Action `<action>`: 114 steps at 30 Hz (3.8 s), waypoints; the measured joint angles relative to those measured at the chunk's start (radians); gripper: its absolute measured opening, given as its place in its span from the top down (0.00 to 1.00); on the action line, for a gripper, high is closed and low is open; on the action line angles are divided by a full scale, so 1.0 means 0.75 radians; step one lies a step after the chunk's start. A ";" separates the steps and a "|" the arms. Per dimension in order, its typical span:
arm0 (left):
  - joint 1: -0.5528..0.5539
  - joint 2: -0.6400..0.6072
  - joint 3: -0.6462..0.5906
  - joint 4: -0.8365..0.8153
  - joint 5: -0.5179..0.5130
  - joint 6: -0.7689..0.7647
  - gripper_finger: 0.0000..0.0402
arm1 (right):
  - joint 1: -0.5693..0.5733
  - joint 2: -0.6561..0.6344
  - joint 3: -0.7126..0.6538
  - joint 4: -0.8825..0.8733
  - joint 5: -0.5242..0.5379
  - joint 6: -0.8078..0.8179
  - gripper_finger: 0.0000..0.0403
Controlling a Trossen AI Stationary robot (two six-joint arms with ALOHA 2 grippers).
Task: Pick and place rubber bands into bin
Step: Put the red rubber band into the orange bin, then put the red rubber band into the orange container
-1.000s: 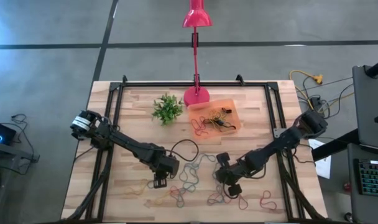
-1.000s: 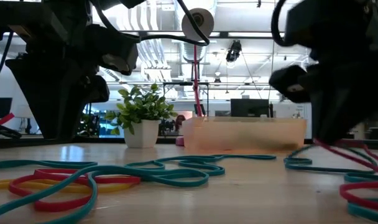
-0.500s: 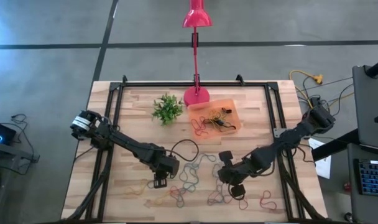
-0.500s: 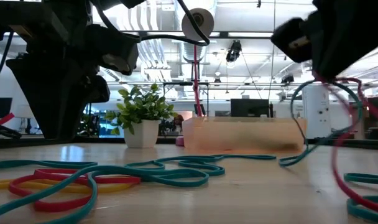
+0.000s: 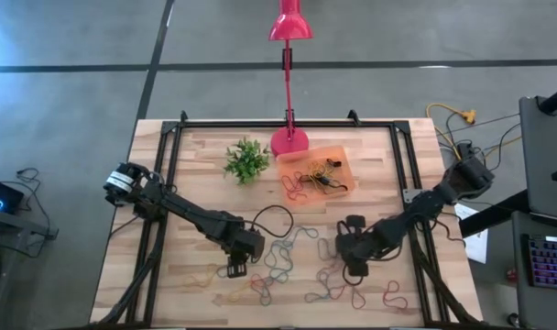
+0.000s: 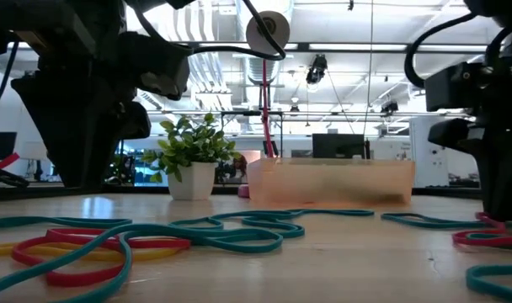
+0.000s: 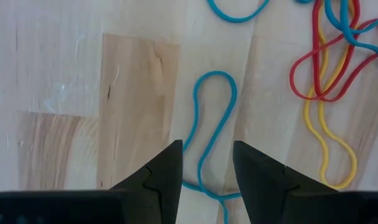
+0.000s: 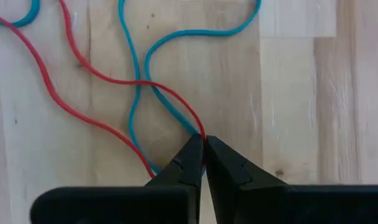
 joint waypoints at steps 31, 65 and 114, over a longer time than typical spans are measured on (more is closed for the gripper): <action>0.000 0.000 -0.014 0.035 0.000 0.002 0.69 | 0.003 -0.089 -0.036 -0.071 0.130 0.070 0.67; -0.001 0.000 -0.018 0.045 -0.001 0.000 0.69 | -0.056 -0.053 -0.026 -0.009 0.034 -0.095 0.98; 0.000 0.000 -0.018 0.070 -0.001 0.002 0.69 | -0.075 -0.102 -0.135 0.113 0.051 -0.178 0.77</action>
